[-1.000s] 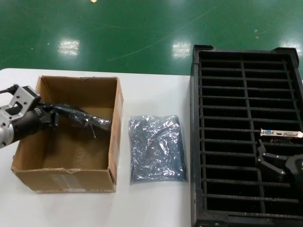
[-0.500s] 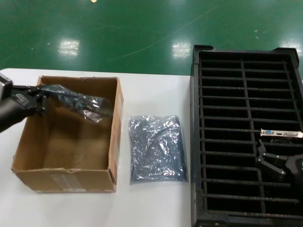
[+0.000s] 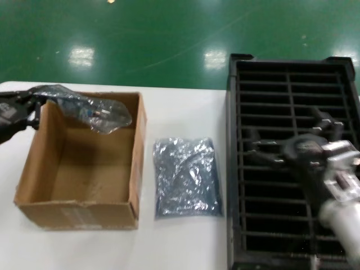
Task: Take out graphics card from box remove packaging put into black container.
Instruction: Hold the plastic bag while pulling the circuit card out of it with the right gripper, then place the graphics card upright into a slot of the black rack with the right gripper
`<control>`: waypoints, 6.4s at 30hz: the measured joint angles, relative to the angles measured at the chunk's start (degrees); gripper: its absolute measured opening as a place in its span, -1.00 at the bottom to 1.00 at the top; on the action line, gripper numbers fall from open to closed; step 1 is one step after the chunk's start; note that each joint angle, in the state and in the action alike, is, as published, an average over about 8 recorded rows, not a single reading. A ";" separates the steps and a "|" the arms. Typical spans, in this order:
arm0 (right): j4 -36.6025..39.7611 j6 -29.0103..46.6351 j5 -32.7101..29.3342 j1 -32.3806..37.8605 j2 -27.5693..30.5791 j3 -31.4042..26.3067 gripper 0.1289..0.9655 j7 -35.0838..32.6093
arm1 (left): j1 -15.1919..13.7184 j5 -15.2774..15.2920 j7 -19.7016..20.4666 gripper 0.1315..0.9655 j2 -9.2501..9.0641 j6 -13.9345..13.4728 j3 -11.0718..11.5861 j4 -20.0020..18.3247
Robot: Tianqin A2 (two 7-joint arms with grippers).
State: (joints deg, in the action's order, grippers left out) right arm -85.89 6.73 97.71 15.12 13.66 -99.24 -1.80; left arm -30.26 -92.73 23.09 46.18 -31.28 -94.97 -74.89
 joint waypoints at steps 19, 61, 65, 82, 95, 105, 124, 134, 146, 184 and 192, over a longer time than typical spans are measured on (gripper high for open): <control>32.14 11.57 33.75 24.64 -13.41 -21.48 0.87 -32.91 | 3.17 -4.73 2.70 -0.98 2.44 1.28 1.24 -2.97; 40.49 14.32 60.02 31.28 -13.66 -36.24 -0.78 -47.13 | -3.67 -3.25 2.91 -0.98 0.18 0.39 -5.34 0.52; 40.80 14.53 60.02 31.35 -13.66 -36.14 -0.87 -47.14 | -3.25 -3.33 2.63 -0.98 -0.01 0.14 -5.61 -0.61; 42.21 15.21 60.01 32.47 -13.66 -37.70 -0.98 -47.49 | -2.82 -3.98 4.07 -0.98 -0.08 0.13 -5.60 -2.75; 42.60 16.13 60.01 32.64 -13.66 -38.36 -0.75 -47.97 | -3.46 -3.69 5.96 -0.98 -0.06 0.19 -5.98 -2.90; 43.33 16.62 60.01 32.89 -13.66 -38.30 -0.72 -48.12 | -2.26 -3.19 4.81 -0.98 0.02 -0.75 -6.88 -4.84; 41.31 15.22 56.81 31.67 -13.49 -35.32 -0.86 -47.91 | -1.85 2.35 3.98 -0.98 0.12 2.52 -7.33 -4.43; 25.12 6.11 41.56 27.53 -6.70 -34.75 -0.86 -34.13 | -1.33 4.75 1.12 -0.98 -0.28 5.78 -5.82 -2.50; -2.54 -15.57 45.57 32.38 13.79 -51.71 -0.86 -24.66 | -1.63 -0.70 -4.78 -0.98 -2.89 6.44 -2.11 0.44; -11.84 -93.06 60.02 46.90 -8.25 -29.90 -0.86 -98.90 | -0.61 -32.12 -19.45 -0.98 -27.18 -9.74 13.11 12.95; -5.72 -96.24 60.02 45.27 -12.99 -23.88 -0.86 -119.21 | -1.77 -33.94 -21.18 -0.98 -27.61 -12.69 14.16 17.95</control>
State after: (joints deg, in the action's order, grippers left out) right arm -91.61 -89.52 157.73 60.40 0.67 -123.13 -121.01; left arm -32.03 -126.66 1.90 18.56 -43.97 -80.81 -56.94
